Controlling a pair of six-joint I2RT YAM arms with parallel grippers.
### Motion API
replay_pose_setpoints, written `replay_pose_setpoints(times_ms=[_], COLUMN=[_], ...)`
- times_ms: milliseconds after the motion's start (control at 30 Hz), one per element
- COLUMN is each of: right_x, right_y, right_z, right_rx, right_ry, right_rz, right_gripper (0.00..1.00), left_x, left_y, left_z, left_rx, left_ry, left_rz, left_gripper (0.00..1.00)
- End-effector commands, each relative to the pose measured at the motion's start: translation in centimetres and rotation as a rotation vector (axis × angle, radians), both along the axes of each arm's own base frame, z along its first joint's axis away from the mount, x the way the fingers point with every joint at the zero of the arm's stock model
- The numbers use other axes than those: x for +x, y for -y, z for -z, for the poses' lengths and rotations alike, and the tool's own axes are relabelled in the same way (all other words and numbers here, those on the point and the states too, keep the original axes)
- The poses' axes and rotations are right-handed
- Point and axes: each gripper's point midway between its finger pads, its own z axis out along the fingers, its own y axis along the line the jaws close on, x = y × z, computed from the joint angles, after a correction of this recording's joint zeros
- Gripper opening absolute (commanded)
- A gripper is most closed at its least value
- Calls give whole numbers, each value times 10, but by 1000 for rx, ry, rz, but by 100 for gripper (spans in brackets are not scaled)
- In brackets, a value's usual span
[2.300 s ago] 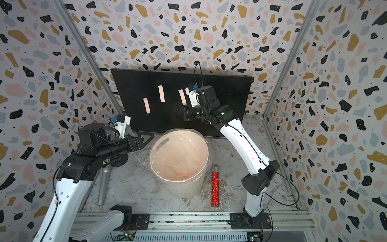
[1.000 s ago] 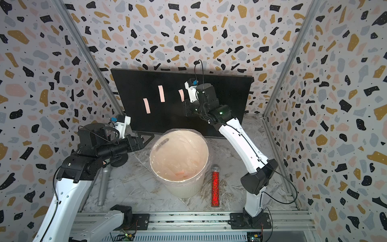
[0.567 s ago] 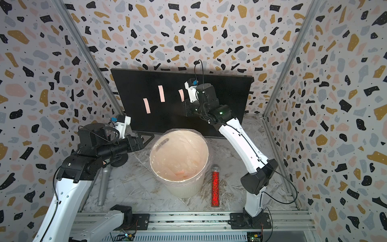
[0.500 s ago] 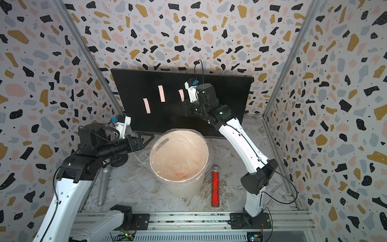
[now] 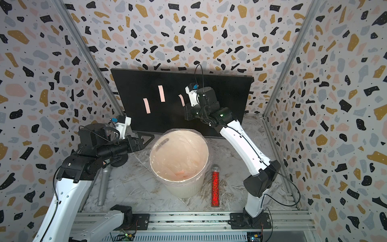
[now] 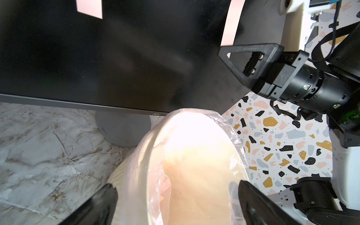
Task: Remove the sticky note from the monitor
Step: Tear off the sticky note from the monitor, then place the sticky note in the trash bin.
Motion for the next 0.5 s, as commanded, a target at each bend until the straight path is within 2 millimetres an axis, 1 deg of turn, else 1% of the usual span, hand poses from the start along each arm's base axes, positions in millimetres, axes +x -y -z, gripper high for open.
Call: replay_pose_setpoints(times_ms=[0,267,467], right_x=[-19,-41,-69], right_y=[12,15,14], right_z=[-35,-32,-28], right_rx=[65,78,64], right_ry=[46,17,5], right_rz=[-10,-49,-96], right_gripper=[0,0,0], left_x=[-1,-1,0], left_y=[1,1,1], left_z=[-5,-4,-3], left_rx=[0,0,-9], left_ry=[35,31,25], left_rz=[6,4,2], left_gripper=[100,99,99])
